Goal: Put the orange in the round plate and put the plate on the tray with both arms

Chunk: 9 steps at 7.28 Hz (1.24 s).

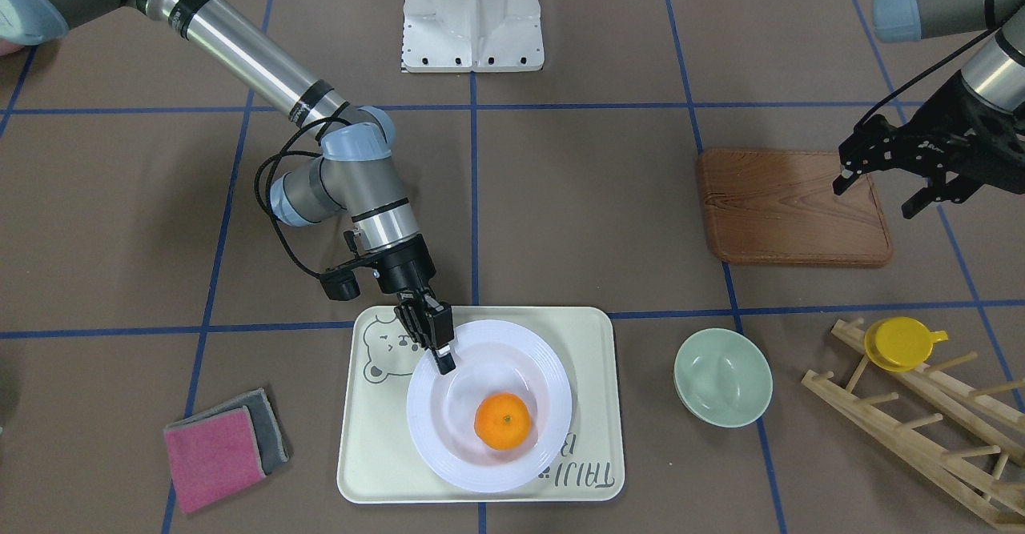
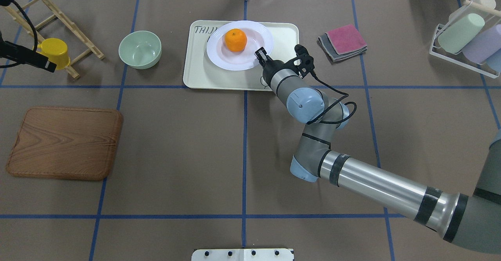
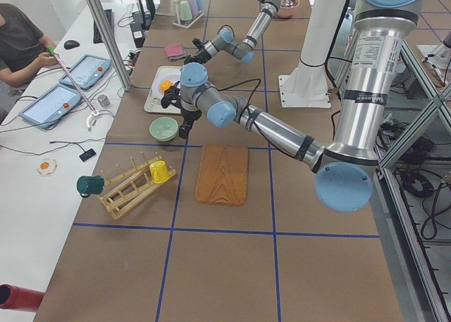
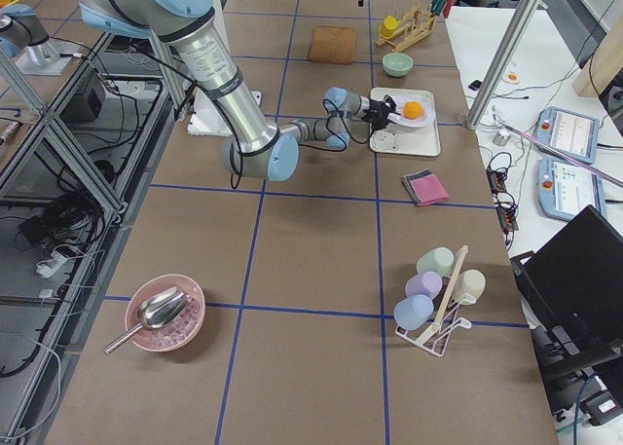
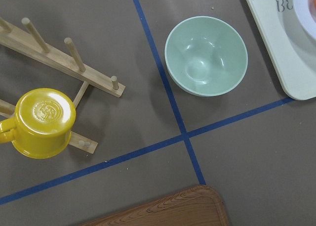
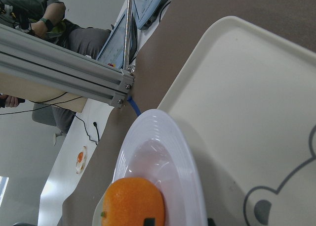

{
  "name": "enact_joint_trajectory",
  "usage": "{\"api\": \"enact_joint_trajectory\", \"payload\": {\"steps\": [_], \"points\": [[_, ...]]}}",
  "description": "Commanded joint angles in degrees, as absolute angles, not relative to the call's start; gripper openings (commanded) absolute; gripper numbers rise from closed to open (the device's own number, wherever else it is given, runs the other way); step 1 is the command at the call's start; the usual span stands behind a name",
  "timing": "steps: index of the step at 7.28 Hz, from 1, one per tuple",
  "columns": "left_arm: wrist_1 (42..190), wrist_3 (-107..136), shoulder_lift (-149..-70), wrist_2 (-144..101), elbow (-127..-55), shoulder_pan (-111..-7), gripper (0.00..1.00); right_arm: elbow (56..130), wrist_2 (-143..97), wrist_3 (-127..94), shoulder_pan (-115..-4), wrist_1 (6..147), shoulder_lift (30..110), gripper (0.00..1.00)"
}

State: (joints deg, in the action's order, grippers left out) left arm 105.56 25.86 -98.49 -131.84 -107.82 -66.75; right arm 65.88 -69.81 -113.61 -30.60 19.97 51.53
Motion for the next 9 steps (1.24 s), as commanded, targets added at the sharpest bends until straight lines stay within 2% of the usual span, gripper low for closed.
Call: {"api": "enact_joint_trajectory", "payload": {"steps": [1, 3, 5, 7, 8, 9], "points": [[105.56, 25.93, -98.7, -131.66, -107.84, -66.71, 0.99, 80.18, -75.65, -110.58, -31.28, 19.86, 62.18, 1.0], [105.56, 25.66, -98.61, -131.4, -107.49, -66.97, 0.99, 89.26, -86.93, -105.33, -36.08, 20.04, 71.15, 1.0], [105.21, 14.25, -98.09, -131.4, -107.32, -69.33, 0.99, 90.01, -112.27, -89.31, -51.15, 20.3, 75.31, 1.0], [101.27, 2.07, -98.0, -129.13, -105.65, -71.19, 0.99, 90.17, -126.33, -60.81, -62.1, 22.92, 84.41, 1.0], [99.34, 0.11, -98.09, -127.63, -105.56, -70.93, 0.99, 89.91, -127.26, -40.11, -63.01, 24.94, 91.6, 1.0], [98.79, -1.74, -98.0, -127.53, -105.03, -71.01, 0.99, 90.17, -128.83, -23.37, -68.15, 33.05, 93.58, 1.0]]}}
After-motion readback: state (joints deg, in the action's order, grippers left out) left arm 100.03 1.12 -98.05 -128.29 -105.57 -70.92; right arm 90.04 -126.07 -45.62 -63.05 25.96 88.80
